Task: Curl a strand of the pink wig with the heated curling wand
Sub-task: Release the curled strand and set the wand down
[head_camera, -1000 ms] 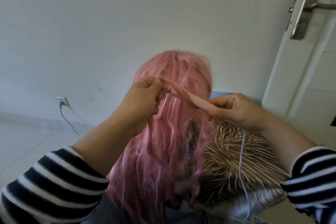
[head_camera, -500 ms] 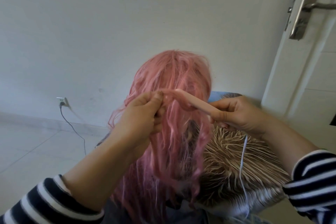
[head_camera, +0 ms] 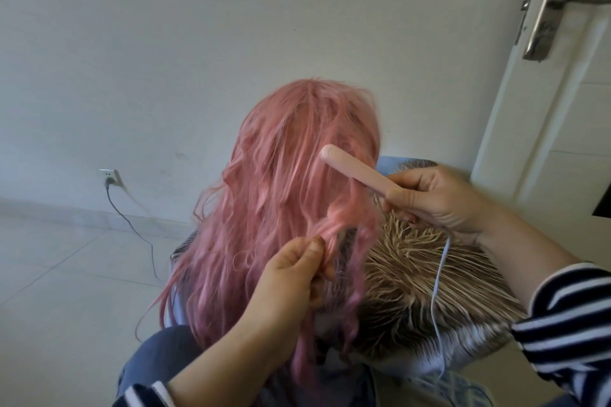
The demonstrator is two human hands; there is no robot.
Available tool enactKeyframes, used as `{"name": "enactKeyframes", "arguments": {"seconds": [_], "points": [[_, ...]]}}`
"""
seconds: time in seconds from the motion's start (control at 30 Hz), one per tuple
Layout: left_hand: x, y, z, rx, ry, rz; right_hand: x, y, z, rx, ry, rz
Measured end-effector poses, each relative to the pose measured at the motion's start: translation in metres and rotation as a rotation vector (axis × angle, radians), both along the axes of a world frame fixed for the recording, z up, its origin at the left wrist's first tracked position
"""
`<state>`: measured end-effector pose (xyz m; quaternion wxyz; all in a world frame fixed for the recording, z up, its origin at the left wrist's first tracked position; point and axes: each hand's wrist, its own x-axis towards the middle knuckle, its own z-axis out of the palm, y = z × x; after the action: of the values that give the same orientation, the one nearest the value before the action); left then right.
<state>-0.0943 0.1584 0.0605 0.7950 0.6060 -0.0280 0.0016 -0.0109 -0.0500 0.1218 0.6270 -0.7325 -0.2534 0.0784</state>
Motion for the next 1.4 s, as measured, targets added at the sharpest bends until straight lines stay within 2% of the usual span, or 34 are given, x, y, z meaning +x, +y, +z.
{"name": "enactKeyframes", "arguments": {"seconds": [0.27,0.4,0.97,1.4], "points": [[-0.002,-0.02,-0.036,-0.039,0.02,-0.037,-0.002,0.004,-0.006,0.017,0.006,0.022],[0.001,-0.023,-0.05,0.023,0.053,-0.044,-0.004,0.006,-0.013,0.019,0.036,0.025],[0.017,-0.019,-0.079,0.011,0.119,-0.039,-0.02,0.008,-0.067,0.044,0.162,-0.001],[0.019,-0.009,-0.115,-0.01,0.325,-0.027,-0.045,0.0,-0.124,0.036,0.241,-0.101]]}}
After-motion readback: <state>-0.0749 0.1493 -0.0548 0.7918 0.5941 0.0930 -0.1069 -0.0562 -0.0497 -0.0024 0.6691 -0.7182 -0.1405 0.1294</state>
